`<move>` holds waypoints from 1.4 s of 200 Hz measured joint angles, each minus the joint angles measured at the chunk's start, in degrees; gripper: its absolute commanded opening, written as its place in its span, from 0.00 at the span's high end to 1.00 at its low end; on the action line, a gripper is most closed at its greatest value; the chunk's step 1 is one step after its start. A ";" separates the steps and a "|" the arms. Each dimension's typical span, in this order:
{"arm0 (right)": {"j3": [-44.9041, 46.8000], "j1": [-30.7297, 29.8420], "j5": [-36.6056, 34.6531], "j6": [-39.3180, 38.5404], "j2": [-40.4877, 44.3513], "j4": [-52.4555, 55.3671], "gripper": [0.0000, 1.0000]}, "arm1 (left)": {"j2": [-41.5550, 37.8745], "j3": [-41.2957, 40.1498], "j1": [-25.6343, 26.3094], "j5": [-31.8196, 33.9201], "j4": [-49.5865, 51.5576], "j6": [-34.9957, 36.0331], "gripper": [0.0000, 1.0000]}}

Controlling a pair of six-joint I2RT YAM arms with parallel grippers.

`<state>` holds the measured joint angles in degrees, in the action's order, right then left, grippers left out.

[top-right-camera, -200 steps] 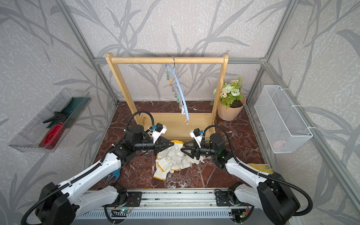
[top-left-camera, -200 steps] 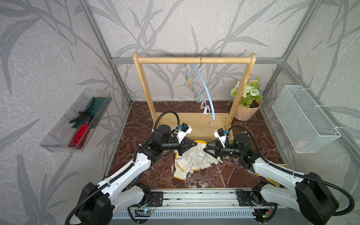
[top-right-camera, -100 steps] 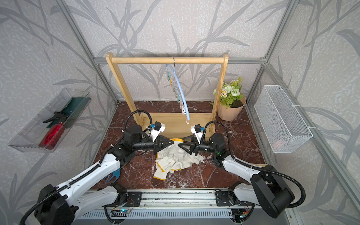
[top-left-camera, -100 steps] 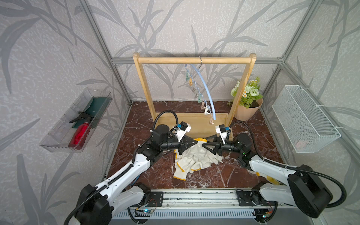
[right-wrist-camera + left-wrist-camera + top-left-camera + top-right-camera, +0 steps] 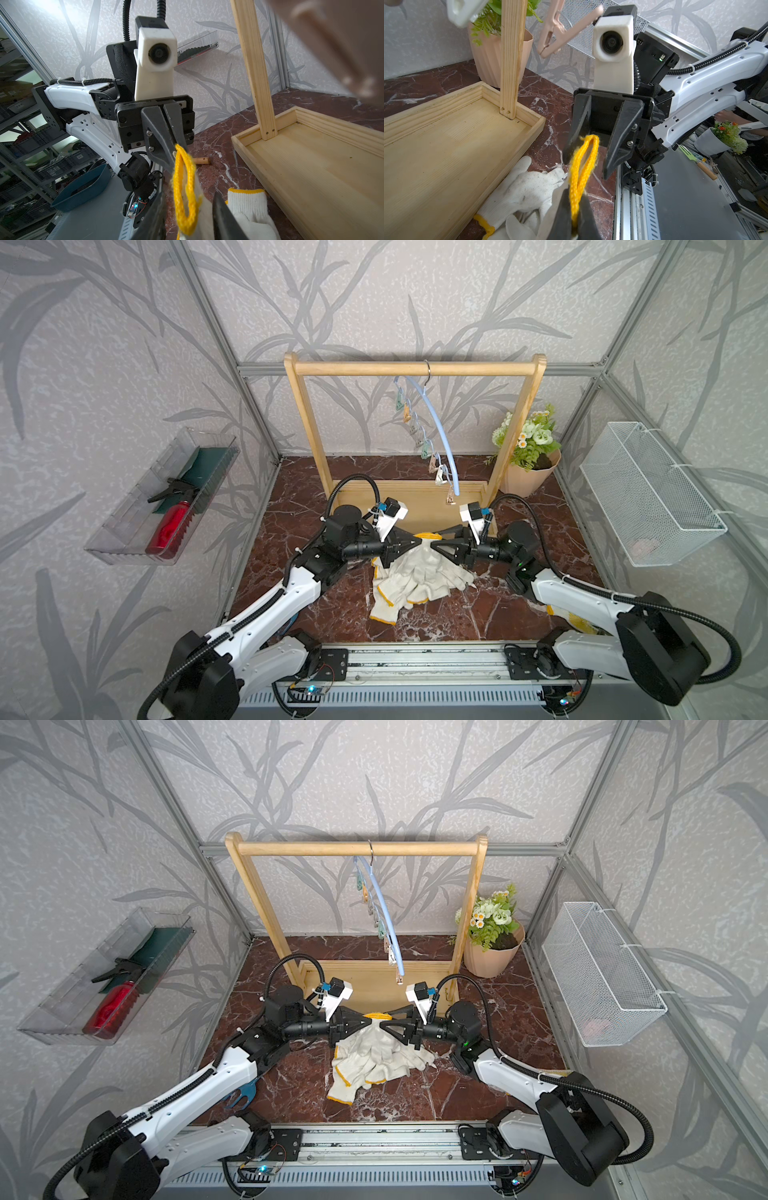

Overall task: Clip the gloves onto a hanger to dry
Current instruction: Pick up the glove from the center of the board.

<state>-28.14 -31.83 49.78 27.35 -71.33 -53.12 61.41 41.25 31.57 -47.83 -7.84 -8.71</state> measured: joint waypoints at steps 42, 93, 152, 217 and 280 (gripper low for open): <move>-0.72 -0.15 0.00 0.09 -0.46 0.00 0.72 | 0.42 0.00 0.00 0.00 -0.35 -0.35 1.00; -1.01 -0.15 0.00 -0.02 -1.09 0.48 0.92 | 0.42 0.00 0.00 0.00 -0.81 -0.55 1.00; -1.16 -0.04 -2.91 -3.45 0.33 7.63 1.00 | 0.28 0.00 0.00 5.29 0.07 -0.28 0.55; -2.25 6.16 -7.13 -10.84 3.85 25.07 1.00 | 1.88 5.01 -4.96 25.20 3.48 3.13 0.25; -7.98 8.76 -8.57 -14.05 -0.98 31.82 1.00 | 20.72 17.05 -16.41 26.34 -5.42 9.40 0.23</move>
<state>-36.12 -23.07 41.21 13.30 -72.31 -21.30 82.13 58.30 15.16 -21.50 -13.26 0.69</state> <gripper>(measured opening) 0.067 0.767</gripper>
